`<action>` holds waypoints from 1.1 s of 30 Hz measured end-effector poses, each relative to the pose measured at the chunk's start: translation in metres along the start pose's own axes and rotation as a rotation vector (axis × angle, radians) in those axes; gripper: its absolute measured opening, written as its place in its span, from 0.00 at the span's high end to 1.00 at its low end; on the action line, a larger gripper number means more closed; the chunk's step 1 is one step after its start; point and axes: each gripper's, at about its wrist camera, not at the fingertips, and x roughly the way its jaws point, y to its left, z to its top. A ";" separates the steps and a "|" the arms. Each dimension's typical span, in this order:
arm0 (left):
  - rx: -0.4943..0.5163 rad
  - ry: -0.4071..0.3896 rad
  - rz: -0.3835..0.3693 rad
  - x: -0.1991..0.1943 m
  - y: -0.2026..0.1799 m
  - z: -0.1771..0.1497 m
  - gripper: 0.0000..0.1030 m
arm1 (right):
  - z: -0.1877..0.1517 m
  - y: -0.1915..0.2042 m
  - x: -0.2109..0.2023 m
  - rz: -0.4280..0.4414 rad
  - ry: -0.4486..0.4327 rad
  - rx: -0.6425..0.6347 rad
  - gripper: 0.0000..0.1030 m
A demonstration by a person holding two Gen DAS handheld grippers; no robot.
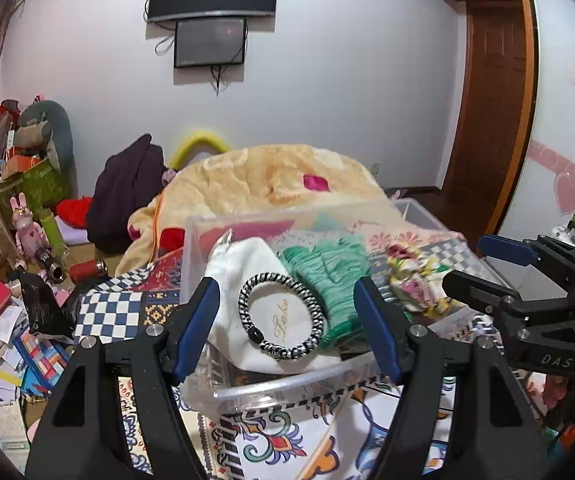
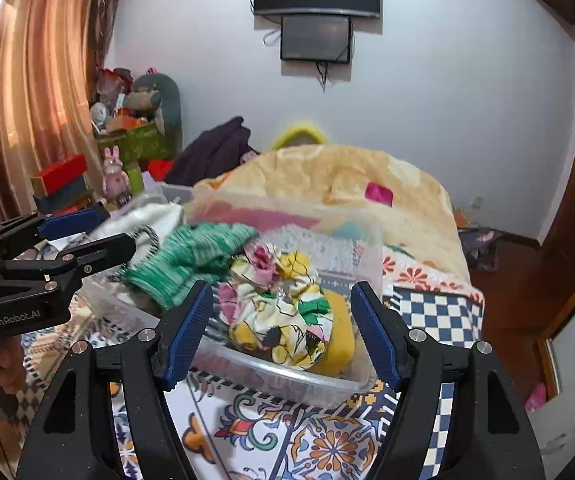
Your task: Organize soft objects
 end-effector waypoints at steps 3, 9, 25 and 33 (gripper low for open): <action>-0.016 -0.041 -0.016 -0.023 -0.002 0.006 0.31 | 0.006 -0.001 -0.016 0.003 -0.042 0.005 0.34; -0.012 -0.163 -0.018 -0.078 -0.011 0.021 0.26 | 0.020 -0.002 -0.064 0.019 -0.161 0.022 0.33; 0.044 -0.364 0.008 -0.167 -0.029 0.027 0.07 | 0.030 0.018 -0.139 0.034 -0.368 0.032 0.08; 0.035 -0.375 -0.003 -0.173 -0.029 0.021 0.01 | 0.023 0.020 -0.145 0.037 -0.386 0.050 0.00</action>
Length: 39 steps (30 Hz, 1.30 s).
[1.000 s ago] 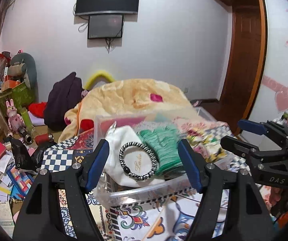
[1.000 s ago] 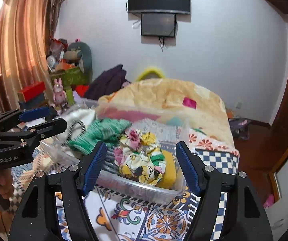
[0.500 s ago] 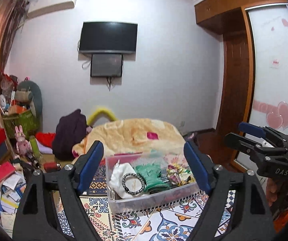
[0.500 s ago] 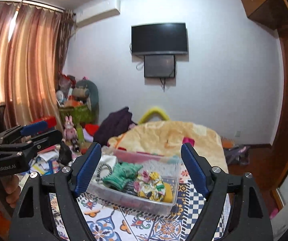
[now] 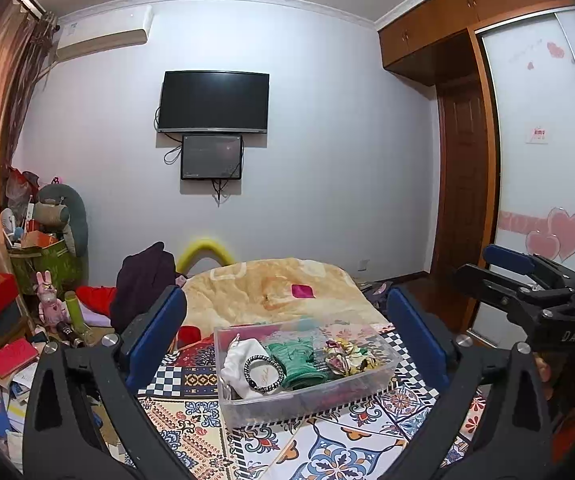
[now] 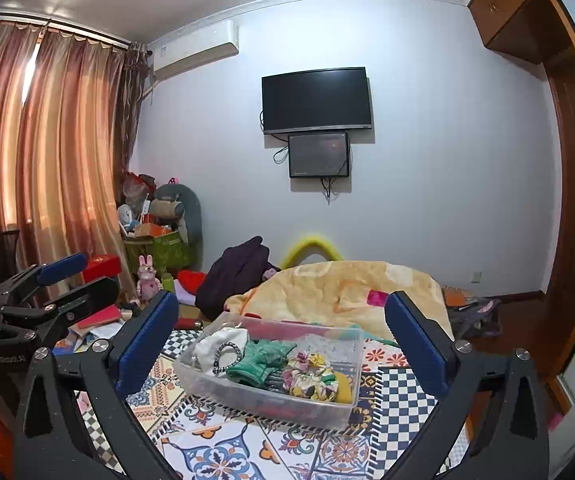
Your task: Organize soft objects
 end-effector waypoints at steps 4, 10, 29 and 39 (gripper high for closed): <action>0.005 -0.003 0.002 -0.002 -0.001 -0.003 0.01 | -0.002 0.000 -0.002 -0.004 -0.001 0.000 0.00; 0.011 -0.004 0.001 -0.003 -0.004 -0.003 0.01 | -0.007 -0.002 -0.005 -0.004 0.001 0.005 0.00; 0.022 -0.003 -0.009 -0.007 -0.008 -0.007 0.01 | -0.008 0.000 -0.009 0.001 -0.008 0.003 0.00; 0.010 0.013 -0.012 -0.006 -0.007 -0.007 0.00 | -0.007 0.001 -0.012 0.005 -0.010 0.004 0.00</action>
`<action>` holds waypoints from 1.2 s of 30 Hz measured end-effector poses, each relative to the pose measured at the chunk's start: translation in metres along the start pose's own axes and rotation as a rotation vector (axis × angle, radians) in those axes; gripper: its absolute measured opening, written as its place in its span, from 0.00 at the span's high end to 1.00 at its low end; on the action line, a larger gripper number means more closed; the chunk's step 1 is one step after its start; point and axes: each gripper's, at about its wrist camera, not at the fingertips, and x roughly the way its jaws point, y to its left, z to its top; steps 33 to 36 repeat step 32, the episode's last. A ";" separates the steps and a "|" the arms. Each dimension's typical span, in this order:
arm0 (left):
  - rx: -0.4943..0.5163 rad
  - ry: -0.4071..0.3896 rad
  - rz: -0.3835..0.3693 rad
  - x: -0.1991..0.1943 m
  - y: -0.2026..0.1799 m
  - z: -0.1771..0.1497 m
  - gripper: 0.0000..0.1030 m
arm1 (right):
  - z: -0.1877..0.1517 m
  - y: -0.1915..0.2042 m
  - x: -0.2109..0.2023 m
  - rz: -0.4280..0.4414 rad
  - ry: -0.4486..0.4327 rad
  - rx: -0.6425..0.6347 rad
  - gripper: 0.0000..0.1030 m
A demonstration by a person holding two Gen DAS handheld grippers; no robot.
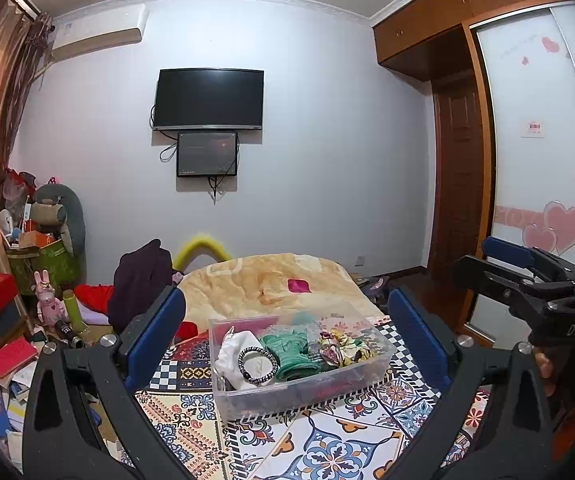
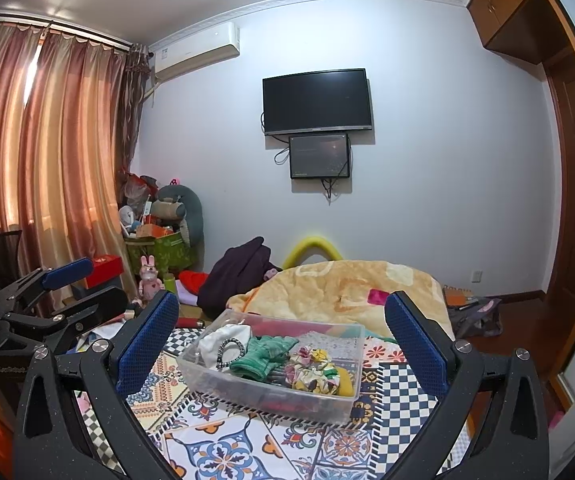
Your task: Organize soft objects
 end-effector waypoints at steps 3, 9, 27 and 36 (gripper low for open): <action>-0.003 0.005 -0.006 0.001 0.001 0.000 0.00 | 0.000 0.000 -0.001 -0.001 0.000 -0.003 0.00; -0.011 0.008 -0.016 0.000 0.002 0.001 0.00 | 0.001 -0.001 0.000 -0.005 -0.003 -0.007 0.00; -0.017 0.024 -0.024 0.002 0.003 0.000 0.00 | 0.000 0.001 0.000 -0.011 0.003 -0.020 0.00; -0.018 0.021 -0.022 0.001 0.002 0.000 0.00 | -0.001 -0.001 0.000 -0.012 0.009 -0.015 0.00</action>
